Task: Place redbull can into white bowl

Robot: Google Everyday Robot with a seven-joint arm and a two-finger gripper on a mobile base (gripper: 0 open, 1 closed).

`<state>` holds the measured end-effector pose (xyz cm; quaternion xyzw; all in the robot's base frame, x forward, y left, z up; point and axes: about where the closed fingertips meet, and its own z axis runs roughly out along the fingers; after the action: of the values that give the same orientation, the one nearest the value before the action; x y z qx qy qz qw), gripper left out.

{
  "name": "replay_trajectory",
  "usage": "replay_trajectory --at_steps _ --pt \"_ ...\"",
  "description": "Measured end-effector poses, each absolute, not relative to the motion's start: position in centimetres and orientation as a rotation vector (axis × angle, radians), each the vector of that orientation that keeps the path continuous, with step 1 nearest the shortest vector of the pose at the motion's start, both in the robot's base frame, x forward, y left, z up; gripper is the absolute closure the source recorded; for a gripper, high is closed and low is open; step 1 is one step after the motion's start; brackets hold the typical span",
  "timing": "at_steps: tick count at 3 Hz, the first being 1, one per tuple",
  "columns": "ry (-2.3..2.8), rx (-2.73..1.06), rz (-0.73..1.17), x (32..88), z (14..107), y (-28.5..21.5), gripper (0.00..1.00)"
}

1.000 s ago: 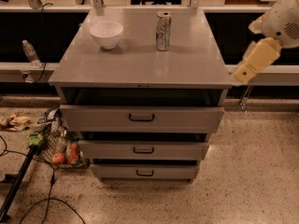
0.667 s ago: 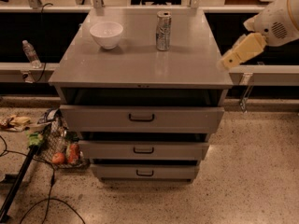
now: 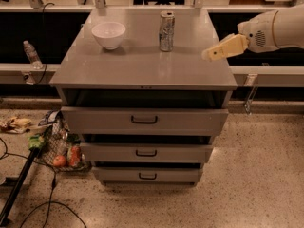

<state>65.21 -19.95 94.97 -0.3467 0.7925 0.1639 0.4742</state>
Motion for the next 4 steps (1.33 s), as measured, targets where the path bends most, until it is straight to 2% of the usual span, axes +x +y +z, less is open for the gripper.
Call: replay_trajectory --at_steps 2,4 --pt "1.925 -0.801 0.427 66.6 94.3 -18.9 0.00" --pt "1.839 -0.787 0.513 72.8 92.8 -12.4 0.00"
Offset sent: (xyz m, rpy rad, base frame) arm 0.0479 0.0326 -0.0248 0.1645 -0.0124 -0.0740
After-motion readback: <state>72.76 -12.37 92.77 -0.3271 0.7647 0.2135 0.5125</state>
